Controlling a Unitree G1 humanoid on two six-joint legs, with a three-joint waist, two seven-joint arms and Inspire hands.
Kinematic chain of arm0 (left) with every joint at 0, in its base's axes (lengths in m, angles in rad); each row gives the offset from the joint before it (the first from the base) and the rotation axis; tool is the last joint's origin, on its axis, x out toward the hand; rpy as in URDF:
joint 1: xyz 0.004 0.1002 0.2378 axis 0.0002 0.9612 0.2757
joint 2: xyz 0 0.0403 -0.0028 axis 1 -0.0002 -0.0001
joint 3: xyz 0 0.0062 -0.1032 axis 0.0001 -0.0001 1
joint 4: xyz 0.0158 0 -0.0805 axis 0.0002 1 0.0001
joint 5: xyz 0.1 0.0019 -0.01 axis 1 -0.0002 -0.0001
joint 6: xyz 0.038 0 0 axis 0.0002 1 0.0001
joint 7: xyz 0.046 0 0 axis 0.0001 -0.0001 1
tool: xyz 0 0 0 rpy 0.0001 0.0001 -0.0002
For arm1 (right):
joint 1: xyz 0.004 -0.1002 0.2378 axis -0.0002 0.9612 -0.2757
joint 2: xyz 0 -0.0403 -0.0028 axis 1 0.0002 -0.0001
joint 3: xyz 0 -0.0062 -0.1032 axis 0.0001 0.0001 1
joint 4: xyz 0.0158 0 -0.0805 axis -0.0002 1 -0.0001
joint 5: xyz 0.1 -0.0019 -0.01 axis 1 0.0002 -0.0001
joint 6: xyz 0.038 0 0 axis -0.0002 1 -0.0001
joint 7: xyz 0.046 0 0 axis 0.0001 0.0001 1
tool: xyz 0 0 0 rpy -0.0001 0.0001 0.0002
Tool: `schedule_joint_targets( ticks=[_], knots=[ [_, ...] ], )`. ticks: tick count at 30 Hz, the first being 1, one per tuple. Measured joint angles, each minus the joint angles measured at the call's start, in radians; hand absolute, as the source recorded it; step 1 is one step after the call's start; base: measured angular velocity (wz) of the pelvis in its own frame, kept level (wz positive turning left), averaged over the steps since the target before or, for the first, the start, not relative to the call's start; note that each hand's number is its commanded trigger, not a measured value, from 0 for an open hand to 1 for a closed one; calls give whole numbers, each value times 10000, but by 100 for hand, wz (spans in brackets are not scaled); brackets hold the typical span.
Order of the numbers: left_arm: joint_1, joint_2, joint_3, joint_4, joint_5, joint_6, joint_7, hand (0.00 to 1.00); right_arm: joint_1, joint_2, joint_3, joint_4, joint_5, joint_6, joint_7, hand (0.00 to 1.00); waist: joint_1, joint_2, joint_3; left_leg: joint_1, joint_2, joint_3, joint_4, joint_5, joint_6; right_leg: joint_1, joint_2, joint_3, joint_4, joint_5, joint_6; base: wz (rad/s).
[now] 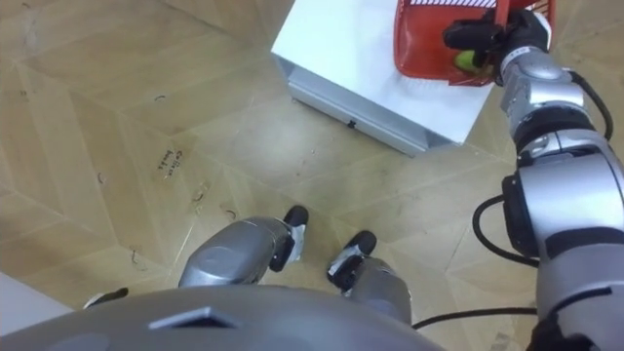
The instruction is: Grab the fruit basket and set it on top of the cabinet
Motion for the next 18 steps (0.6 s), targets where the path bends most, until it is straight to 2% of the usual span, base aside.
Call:
schedule_joint_targets(
  ticks=[5,6,7,11,14,18],
  knots=[
    [1,1,-59,-33,-5,-48,-24,0,-36,-75,-57,-1,-3,4,128,100,-17,16,14,-95,-52,-4,52,0,1,-185,-111,2,284,-77,-5,1],
    [0,1,-67,-49,-6,-58,-28,0,-46,-128,-57,-2,-7,5,220,91,-17,15,13,-141,-74,-5,61,4,8,-234,-140,7,330,-102,-2,3],
    [1,1,-68,-45,-6,-58,-32,0,-48,-172,-57,-3,-10,8,280,0,-11,15,13,-157,-86,-4,67,9,16,-279,-163,20,399,-106,-2,0],
    [0,12,-67,-48,-9,-57,-49,0,-55,-230,-56,-5,-12,55,416,0,-18,-8,0,-149,-104,-1,70,17,29,-289,-190,37,439,-110,4,0],
    [-2,15,-66,-48,12,-58,-56,0,-55,-262,-56,-5,-11,69,631,0,-21,-57,-7,-136,-162,41,75,29,50,-412,-347,60,732,-227,34,0],
    [-2,22,-61,-33,13,-57,-74,0,-54,-315,-56,-3,-14,80,770,0,13,-69,-10,-101,-164,115,73,31,53,-420,-412,87,807,-266,74,0]
  ],
)
